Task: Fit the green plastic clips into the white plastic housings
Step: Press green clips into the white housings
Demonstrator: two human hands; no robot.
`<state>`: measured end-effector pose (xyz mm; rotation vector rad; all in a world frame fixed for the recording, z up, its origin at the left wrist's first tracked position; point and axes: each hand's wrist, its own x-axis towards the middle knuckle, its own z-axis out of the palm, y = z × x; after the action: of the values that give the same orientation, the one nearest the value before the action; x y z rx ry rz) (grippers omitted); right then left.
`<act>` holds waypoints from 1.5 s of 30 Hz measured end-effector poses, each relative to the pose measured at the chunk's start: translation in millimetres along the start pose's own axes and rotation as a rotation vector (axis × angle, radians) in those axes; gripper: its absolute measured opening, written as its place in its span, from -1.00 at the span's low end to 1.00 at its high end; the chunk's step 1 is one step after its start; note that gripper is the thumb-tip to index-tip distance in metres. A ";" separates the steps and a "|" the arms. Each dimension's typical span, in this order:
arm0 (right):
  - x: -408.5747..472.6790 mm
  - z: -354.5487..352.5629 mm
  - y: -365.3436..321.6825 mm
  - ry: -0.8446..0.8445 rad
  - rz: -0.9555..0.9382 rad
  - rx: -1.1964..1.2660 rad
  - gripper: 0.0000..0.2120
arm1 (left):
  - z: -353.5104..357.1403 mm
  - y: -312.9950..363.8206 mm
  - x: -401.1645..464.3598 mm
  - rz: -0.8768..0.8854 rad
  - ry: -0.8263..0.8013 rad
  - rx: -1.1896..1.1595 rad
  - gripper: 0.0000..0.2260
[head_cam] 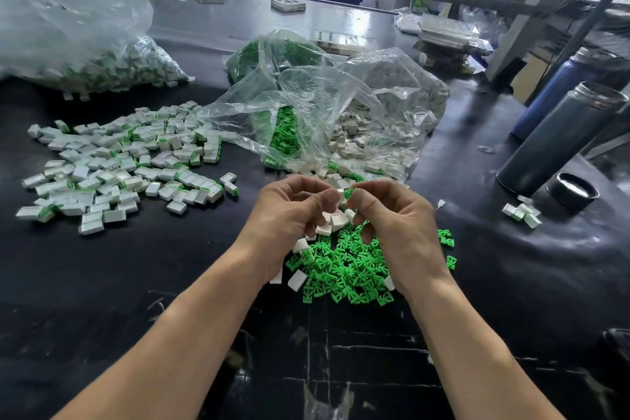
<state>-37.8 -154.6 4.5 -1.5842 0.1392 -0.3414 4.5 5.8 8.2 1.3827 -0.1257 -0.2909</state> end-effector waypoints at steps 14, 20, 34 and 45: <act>0.7 1.0 -0.3 0.017 -0.003 0.047 -0.96 | -0.9 -3.4 1.4 0.017 -0.005 -0.064 -0.89; 1.2 3.0 5.7 -0.007 0.041 0.063 -0.95 | 2.6 -4.2 2.2 0.037 0.038 -0.116 -0.86; 1.0 0.1 7.8 -0.057 0.063 -0.007 -0.95 | -0.5 -7.9 4.6 0.060 0.030 0.016 -0.81; -2.1 4.3 3.9 -0.073 -0.036 -0.167 -0.94 | -1.1 -1.5 -0.6 0.023 0.019 0.044 -0.88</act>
<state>-38.0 -150.1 0.3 -1.7634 0.0843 -0.3062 4.1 6.8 6.6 1.4261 -0.1325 -0.2567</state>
